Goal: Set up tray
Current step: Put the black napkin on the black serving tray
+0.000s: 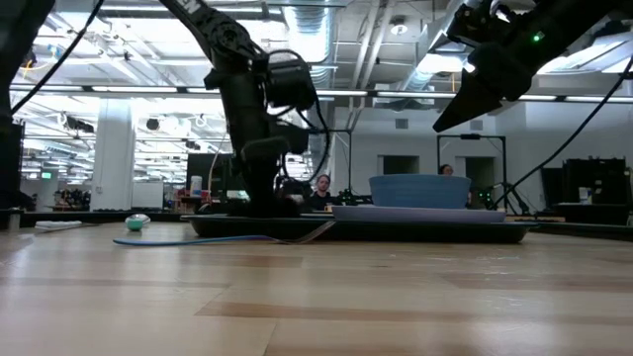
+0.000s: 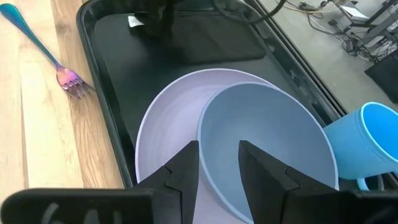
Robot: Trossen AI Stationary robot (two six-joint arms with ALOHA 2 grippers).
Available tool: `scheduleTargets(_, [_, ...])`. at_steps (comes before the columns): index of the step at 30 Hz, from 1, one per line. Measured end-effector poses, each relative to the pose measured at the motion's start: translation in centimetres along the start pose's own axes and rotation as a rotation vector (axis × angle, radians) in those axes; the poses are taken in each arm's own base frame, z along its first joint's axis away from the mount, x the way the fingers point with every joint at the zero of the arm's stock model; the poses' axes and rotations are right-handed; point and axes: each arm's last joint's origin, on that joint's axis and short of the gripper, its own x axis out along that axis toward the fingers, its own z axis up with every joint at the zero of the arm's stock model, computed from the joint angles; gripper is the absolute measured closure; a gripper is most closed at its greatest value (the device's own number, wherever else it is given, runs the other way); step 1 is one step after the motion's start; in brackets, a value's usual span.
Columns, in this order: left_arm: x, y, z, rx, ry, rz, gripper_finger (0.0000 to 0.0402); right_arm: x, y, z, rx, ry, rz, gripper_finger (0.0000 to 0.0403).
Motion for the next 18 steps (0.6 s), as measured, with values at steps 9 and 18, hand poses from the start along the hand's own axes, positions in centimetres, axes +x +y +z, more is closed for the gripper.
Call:
scheduleTargets(9, [0.5,-0.8,-0.2,0.023,0.02,-0.069,0.0399,0.0,0.0,0.0,-0.001,0.002,0.0,0.0296])
scheduleTargets(18, [0.5,-1.7,-0.3,0.073,0.024,-0.096,0.0399,0.0,0.0,0.0,-0.001,0.005,0.012,0.0296])
